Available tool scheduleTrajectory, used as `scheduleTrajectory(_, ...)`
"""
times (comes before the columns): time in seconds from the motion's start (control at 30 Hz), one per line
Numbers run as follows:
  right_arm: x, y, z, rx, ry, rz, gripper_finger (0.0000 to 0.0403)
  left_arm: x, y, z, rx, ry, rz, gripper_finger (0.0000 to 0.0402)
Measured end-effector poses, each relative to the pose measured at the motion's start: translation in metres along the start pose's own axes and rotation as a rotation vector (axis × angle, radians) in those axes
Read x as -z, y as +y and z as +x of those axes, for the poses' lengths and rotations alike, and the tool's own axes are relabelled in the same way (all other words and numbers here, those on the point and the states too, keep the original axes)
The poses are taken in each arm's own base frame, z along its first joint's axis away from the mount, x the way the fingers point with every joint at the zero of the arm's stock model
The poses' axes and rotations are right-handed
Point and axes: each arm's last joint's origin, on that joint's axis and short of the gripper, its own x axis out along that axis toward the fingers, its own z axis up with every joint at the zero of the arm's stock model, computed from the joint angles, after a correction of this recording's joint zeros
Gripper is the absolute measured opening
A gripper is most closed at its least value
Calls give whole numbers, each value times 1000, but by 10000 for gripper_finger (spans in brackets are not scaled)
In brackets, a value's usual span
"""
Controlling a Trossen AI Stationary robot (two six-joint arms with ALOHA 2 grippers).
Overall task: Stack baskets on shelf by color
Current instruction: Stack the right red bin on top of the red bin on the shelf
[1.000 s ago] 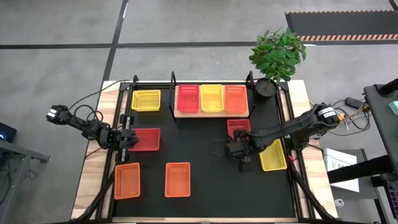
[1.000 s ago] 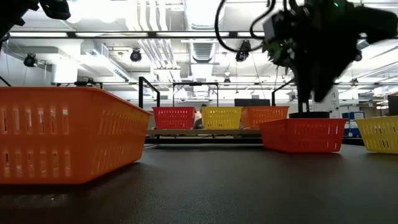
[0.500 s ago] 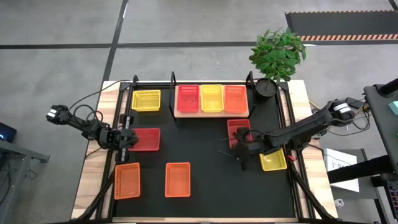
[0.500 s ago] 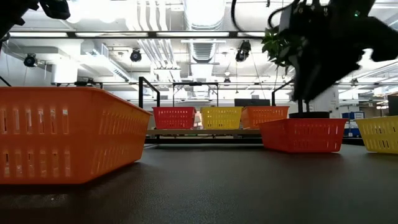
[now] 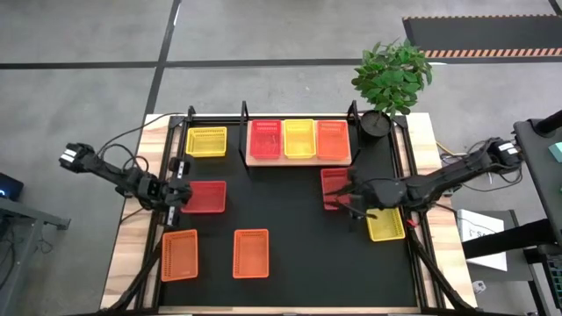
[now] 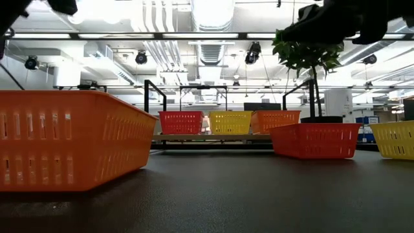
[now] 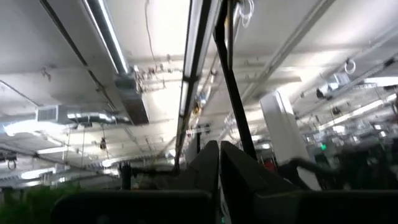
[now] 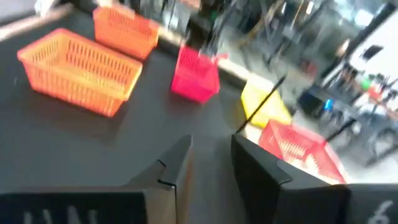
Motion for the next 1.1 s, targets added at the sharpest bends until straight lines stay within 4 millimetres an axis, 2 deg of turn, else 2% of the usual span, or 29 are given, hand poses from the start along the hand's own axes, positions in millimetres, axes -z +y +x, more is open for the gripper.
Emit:
scheduleTrajectory(0.17,16,-14,-7,-6,-83,0,67,-3,-2,33,-6,-17,-2,1)
scheduleTrajectory(0.33,29,-36,-9,-12,-108,38,38,7,-10,83,7,41,4,1)
scheduleTrajectory(0.47,38,-49,-12,-6,-110,81,25,27,-17,120,-65,129,15,1)
scheduleTrajectory(0.6,38,-52,-19,-1,-117,99,18,51,-22,152,-200,214,32,1)
scheduleTrajectory(0.67,36,-53,-23,0,-126,94,18,67,-26,165,-242,282,50,1)
scheduleTrajectory(0.83,35,-53,-36,-4,-119,93,18,85,-33,195,-265,368,71,1)
scheduleTrajectory(1.1,38,-52,-50,-24,-72,123,21,104,-42,223,-231,649,-20,1)
